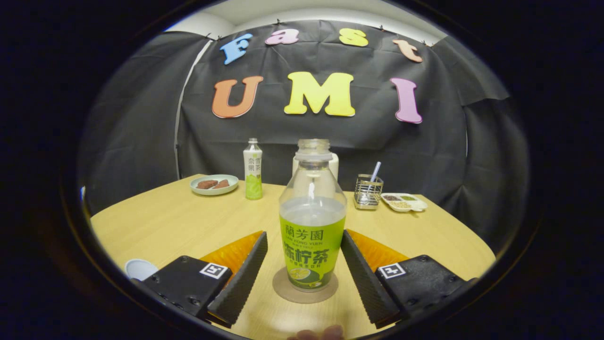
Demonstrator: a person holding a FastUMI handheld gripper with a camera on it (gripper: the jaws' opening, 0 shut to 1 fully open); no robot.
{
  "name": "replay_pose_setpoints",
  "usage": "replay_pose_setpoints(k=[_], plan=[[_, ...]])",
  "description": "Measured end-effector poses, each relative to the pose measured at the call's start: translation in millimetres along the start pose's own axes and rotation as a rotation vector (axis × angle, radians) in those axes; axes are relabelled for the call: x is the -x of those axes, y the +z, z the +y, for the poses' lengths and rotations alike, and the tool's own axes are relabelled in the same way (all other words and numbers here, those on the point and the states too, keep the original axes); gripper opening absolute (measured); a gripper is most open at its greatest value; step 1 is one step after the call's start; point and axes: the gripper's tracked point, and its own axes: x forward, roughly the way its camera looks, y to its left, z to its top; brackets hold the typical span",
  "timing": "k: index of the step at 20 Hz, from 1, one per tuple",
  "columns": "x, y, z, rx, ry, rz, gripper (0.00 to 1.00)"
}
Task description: Take the bottle from table, then pour the juice into the cup, finally place the bottle on the coaster
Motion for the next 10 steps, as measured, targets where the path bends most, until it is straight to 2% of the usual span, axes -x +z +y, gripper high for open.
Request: replay_pose_setpoints(k=[5, 10], plan=[[33, 11, 3, -0.019, 0.019, -0.039, 1.00], [60, 22, -6, -0.018, -0.003, -0.075, 1.00]])
